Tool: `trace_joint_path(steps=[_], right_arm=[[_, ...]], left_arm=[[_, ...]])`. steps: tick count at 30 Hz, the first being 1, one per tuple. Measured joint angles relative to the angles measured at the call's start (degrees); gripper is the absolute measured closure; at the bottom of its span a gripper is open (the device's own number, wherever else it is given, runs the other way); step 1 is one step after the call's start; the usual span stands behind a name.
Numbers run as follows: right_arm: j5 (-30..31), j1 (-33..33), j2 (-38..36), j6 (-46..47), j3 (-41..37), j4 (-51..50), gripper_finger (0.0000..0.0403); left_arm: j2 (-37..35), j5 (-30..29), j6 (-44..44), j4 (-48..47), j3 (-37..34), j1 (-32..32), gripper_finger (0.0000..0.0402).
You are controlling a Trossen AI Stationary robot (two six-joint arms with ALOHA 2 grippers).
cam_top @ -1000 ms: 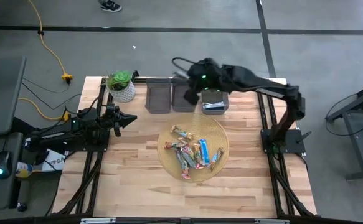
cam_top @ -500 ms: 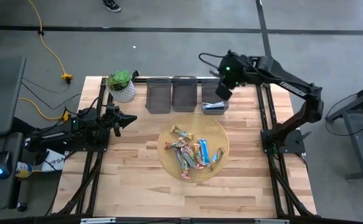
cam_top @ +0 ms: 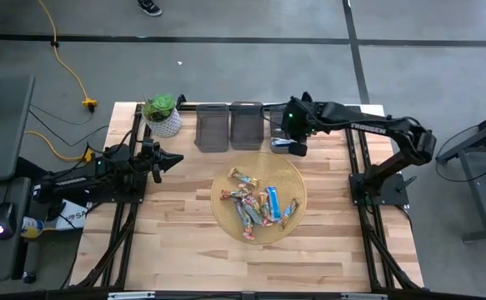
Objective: Pick and place Granola Bars by type
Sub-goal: Put the blue granola bar into the right black bin
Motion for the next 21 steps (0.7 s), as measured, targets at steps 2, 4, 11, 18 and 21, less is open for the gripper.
trace_joint_path(steps=[2,4,11,18,21], right_arm=[[-0.4,-1.5,0.0,-0.8,-1.8,3.3,0.0344],[-0.5,-2.7,0.0,-1.8,-3.3,5.7,0.0344],[-3.5,-5.0,0.0,-5.4,-6.5,11.8,0.0344],[-6.6,-5.8,0.2,-7.6,-6.7,13.6,0.0344],[-6.9,-5.8,0.2,-7.6,-6.7,13.6,0.0342]], left_arm=[[0.0,0.0,0.0,0.0,0.0,0.0,0.0392],[0.0,0.0,0.0,0.0,0.0,0.0,0.0392],[0.0,0.0,0.0,0.0,0.0,0.0,0.0392],[0.0,0.0,0.0,0.0,0.0,0.0,0.0392],[0.0,0.0,0.0,0.0,0.0,0.0,0.0392]])
